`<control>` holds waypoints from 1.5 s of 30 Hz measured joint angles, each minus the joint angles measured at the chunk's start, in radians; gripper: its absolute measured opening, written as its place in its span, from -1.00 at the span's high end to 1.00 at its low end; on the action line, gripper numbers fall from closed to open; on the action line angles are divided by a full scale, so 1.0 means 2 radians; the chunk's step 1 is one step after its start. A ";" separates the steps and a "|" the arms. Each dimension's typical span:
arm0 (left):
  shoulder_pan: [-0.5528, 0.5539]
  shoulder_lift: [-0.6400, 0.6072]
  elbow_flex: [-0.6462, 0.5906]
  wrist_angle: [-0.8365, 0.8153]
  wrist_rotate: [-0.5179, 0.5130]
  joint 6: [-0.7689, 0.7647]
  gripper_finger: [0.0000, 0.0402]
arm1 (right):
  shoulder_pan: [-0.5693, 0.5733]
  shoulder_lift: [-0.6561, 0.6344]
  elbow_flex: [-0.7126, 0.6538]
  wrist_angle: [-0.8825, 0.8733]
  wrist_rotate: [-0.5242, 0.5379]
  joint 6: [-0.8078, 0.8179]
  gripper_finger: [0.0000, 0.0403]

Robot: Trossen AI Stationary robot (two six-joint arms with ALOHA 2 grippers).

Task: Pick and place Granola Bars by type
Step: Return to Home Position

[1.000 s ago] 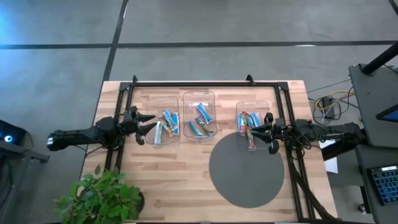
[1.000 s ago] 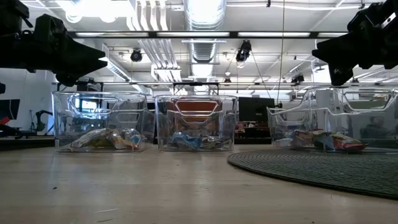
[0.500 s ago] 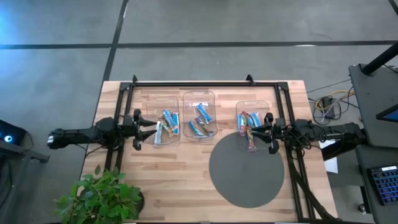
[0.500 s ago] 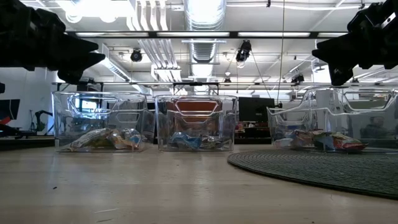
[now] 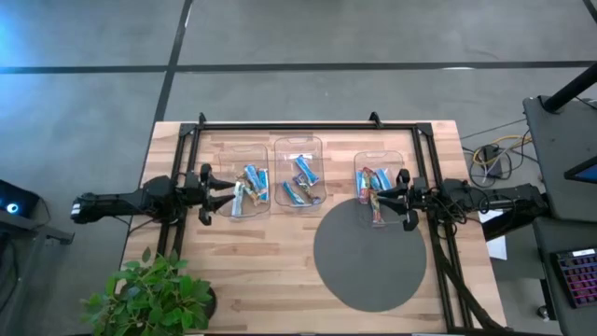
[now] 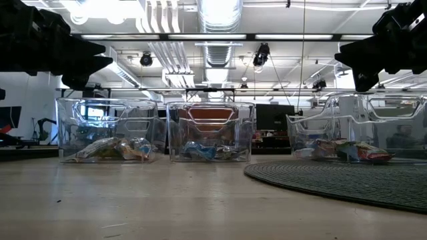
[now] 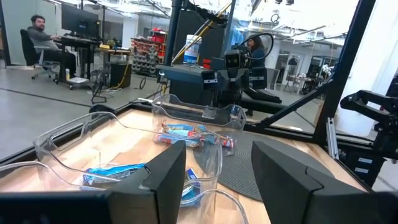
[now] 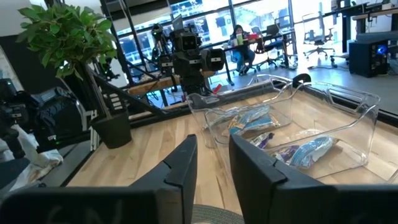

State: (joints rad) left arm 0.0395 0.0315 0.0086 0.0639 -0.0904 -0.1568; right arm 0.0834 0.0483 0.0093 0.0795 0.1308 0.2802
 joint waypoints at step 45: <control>0.000 0.000 0.001 0.000 0.000 0.000 0.17 | 0.000 0.000 0.000 0.000 0.000 0.000 0.64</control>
State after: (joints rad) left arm 0.0397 0.0315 0.0097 0.0641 -0.0906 -0.1570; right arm 0.0837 0.0483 0.0093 0.0795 0.1307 0.2802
